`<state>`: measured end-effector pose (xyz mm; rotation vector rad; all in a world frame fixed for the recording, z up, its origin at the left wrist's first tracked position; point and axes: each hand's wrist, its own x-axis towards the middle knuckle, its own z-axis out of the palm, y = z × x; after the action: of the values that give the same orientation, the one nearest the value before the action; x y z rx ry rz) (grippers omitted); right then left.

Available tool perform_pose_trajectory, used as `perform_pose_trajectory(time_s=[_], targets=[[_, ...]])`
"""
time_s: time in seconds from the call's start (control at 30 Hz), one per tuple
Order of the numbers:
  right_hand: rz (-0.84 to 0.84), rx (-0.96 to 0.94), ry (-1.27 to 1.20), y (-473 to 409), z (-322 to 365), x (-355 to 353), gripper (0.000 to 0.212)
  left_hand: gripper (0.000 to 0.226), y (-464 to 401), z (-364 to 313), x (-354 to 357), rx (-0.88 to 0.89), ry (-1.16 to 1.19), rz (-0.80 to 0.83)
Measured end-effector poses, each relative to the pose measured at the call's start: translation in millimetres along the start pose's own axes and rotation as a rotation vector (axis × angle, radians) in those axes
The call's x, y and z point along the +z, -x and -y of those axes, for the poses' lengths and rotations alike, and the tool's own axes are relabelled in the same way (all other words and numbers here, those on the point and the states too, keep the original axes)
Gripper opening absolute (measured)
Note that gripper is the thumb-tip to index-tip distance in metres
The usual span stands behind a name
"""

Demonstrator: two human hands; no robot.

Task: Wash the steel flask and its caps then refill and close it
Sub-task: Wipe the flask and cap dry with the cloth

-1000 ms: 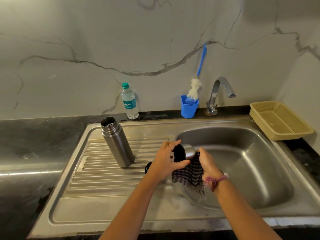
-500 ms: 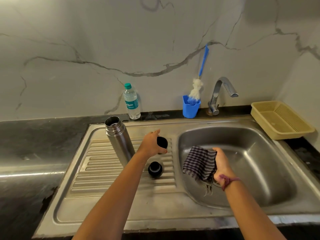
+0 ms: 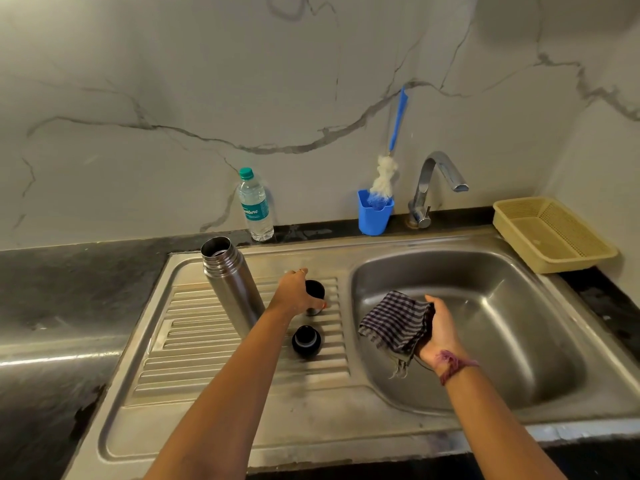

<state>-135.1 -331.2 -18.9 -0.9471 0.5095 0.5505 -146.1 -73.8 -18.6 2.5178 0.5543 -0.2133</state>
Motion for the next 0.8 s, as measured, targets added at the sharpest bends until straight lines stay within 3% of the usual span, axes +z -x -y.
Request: perform_pose_trajectory(time_s=[0.27,0.43,0.57,0.67,0.8], targets=[[0.006,0.006,-0.066,-0.3,-1.0,-1.9,0.048,0.100,5.5,-7.6,-0.1,-0.008,-0.009,-0.005],[0.029,0.001,-0.094,7.0,2.6,-1.5,0.047,0.077,36.0,-48.8,6.8,0.173,0.181,-0.144],[0.050,0.004,-0.101,11.4,5.9,-5.2,0.050,0.052,72.7,-83.3,30.8,0.366,0.279,-0.072],[0.078,-0.010,-0.070,18.9,8.3,-10.3,0.049,0.036,90.0,-91.4,59.4,0.409,0.408,-0.058],[0.138,-0.031,-0.060,26.2,8.2,-18.6,0.051,0.045,107.2,-96.8,89.9,0.351,0.601,0.074]])
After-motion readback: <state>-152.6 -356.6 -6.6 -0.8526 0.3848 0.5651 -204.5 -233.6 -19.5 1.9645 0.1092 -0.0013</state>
